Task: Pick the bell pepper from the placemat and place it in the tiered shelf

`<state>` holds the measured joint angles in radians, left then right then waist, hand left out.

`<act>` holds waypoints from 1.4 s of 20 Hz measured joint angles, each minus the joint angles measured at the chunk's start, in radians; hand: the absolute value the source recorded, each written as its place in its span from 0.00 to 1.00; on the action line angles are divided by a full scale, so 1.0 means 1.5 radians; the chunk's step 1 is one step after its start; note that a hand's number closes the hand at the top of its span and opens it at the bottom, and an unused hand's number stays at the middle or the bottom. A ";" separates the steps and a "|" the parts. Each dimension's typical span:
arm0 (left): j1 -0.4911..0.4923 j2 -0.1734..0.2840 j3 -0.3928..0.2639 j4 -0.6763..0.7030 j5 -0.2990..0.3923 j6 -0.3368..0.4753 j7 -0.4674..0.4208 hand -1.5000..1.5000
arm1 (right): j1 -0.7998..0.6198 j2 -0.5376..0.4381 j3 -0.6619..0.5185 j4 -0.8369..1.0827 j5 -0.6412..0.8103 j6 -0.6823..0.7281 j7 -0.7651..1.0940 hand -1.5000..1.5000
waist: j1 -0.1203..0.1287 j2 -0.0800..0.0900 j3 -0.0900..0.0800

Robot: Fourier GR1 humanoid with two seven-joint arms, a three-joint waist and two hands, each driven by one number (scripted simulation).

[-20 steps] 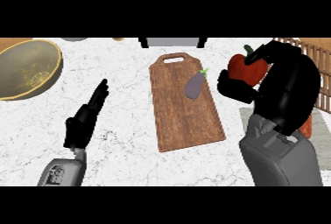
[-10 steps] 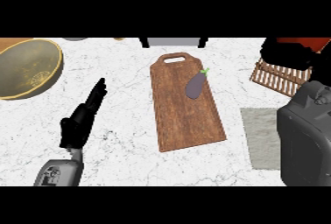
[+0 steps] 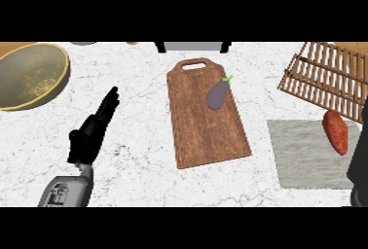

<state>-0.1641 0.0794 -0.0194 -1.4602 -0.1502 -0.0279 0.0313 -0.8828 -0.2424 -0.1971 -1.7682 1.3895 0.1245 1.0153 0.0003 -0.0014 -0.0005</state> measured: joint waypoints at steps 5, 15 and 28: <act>-0.011 -0.001 0.002 -0.003 0.003 -0.003 0.009 0.50 | -0.015 -0.050 -0.034 0.039 -0.015 -0.001 -0.021 1.00 | 0.001 0.000 0.000; -0.022 -0.010 -0.001 0.012 -0.008 0.005 0.006 0.50 | -0.026 -0.132 -0.053 0.185 -0.017 -0.076 -0.093 1.00 | 0.004 0.002 0.000; -0.005 -0.011 -0.002 0.004 -0.007 0.000 -0.004 0.50 | -0.014 -0.172 -0.109 0.370 -0.087 -0.326 -0.239 1.00 | 0.007 0.003 0.001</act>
<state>-0.1717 0.0623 -0.0223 -1.4545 -0.1607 -0.0283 0.0260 -0.9041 -0.5006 -0.3612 -1.2134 1.2594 -0.3651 0.6571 0.0111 0.0039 0.0009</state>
